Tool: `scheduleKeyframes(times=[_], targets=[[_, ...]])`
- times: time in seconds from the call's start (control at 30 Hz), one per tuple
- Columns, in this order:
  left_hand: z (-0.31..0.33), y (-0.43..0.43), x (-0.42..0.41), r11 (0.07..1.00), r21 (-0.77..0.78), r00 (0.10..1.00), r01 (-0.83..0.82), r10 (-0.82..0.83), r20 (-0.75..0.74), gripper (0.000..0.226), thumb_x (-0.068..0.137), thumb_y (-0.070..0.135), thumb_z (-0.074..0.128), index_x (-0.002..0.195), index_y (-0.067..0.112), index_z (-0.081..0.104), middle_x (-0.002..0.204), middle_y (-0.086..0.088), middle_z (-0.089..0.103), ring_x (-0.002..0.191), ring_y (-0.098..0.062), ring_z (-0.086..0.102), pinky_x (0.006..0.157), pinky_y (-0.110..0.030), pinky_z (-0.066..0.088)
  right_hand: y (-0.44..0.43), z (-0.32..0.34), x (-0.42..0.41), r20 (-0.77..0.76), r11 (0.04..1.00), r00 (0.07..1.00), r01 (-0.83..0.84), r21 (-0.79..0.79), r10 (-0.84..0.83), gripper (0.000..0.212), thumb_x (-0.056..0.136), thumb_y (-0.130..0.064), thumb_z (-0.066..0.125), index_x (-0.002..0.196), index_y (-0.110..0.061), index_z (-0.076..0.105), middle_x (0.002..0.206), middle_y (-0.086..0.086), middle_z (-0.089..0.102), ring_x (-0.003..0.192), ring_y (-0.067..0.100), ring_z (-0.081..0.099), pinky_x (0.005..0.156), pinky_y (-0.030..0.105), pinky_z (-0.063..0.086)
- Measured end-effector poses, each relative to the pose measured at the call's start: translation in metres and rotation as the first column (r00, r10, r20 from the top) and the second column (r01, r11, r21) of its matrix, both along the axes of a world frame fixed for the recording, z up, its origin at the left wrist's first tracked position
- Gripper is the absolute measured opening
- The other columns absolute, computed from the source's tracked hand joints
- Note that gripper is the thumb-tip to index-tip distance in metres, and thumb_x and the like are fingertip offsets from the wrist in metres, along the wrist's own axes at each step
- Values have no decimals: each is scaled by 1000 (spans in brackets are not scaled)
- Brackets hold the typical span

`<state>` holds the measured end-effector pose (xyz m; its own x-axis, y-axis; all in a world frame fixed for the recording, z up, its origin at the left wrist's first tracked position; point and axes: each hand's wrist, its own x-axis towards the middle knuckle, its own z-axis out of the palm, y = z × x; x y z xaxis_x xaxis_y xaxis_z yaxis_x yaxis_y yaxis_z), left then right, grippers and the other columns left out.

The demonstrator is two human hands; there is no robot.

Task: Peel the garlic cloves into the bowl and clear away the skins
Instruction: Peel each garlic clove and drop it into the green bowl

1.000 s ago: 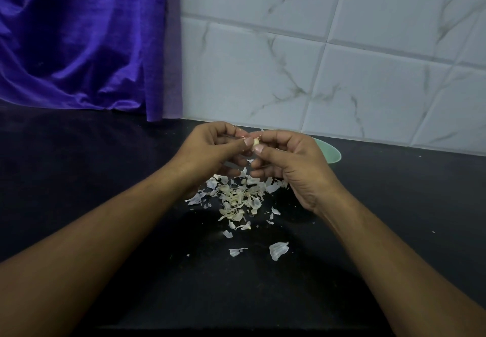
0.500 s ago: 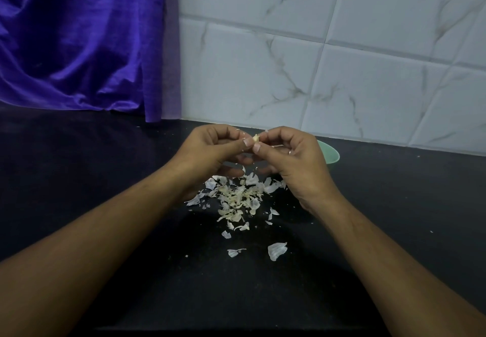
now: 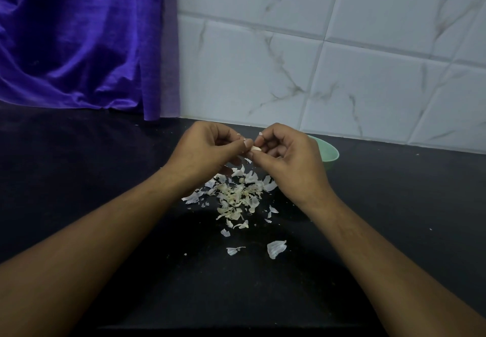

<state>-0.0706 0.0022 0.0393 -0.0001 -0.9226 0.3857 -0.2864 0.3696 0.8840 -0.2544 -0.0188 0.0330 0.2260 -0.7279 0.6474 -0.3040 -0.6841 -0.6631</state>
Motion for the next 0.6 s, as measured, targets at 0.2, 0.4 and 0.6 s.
scheduleKeyframes(times=[0.2, 0.4, 0.6], targets=[[0, 0, 1, 1000, -3, 999, 20, -20, 48, 10, 97, 17, 71, 92, 12, 78, 83, -3, 79, 77, -16, 76, 65, -32, 58, -1, 1, -2, 8, 1000, 1000, 10, 19, -10, 14, 84, -8, 84, 86, -14, 71, 77, 6, 72, 67, 32, 70, 63, 46, 62], [1, 2, 2, 994, -98, 978, -48, 67, 198, 9, 97, 19, 72, 90, 18, 78, 75, 3, 77, 67, -7, 72, 57, -23, 54, 0, 1, -2, 27, 998, 1000, -11, 61, 10, 15, 83, -6, 84, 88, -13, 72, 79, 8, 73, 69, 31, 72, 66, 46, 63], [-3, 1, 1, 965, -251, 895, -80, 180, 408, 14, 100, 28, 63, 89, 24, 70, 75, 9, 73, 72, -10, 69, 70, -44, 58, 0, 2, 0, 79, 984, 994, -82, 156, 71, 16, 84, -1, 82, 98, -8, 77, 80, 7, 76, 66, 17, 73, 63, 33, 60]])
